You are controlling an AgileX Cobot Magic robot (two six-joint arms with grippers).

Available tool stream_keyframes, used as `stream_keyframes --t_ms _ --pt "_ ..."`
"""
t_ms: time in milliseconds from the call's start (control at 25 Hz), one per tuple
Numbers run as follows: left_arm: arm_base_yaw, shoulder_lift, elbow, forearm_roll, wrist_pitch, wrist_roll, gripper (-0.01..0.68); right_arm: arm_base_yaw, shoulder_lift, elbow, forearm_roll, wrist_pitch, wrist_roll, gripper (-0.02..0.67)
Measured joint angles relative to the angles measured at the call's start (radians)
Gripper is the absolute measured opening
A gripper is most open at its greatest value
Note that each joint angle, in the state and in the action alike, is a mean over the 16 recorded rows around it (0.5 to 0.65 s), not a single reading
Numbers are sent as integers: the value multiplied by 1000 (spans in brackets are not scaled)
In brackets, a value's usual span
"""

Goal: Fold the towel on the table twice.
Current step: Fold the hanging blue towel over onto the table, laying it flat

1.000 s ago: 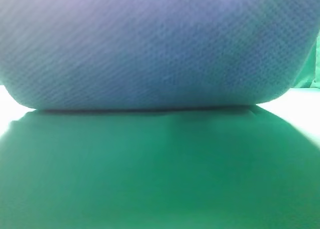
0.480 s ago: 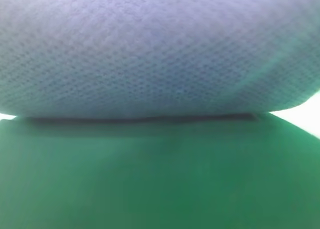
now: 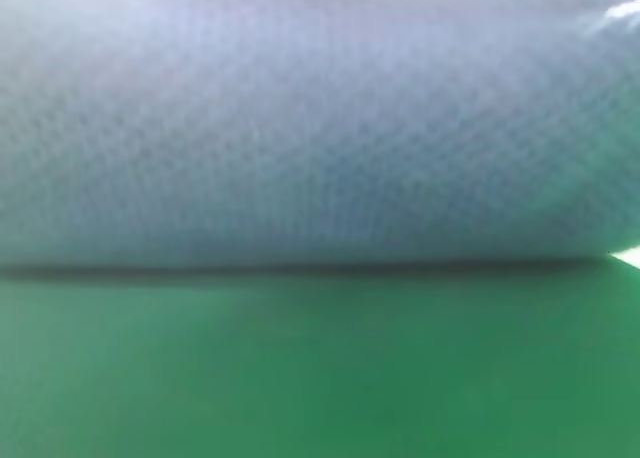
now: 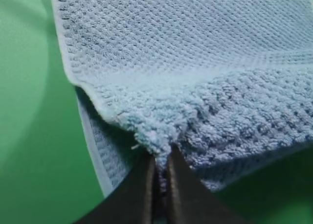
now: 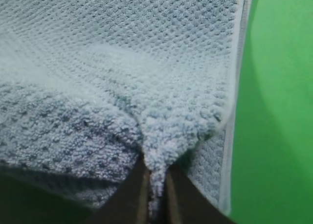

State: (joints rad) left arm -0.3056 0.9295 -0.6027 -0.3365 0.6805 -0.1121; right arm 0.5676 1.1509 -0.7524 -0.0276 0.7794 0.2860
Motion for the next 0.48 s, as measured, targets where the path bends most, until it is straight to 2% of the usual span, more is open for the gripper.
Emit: stream_keyframes --t_ms 480 --pt "0 419 -220 134 -174 -44 0 -69 317 -193 -115 -94 7 0"
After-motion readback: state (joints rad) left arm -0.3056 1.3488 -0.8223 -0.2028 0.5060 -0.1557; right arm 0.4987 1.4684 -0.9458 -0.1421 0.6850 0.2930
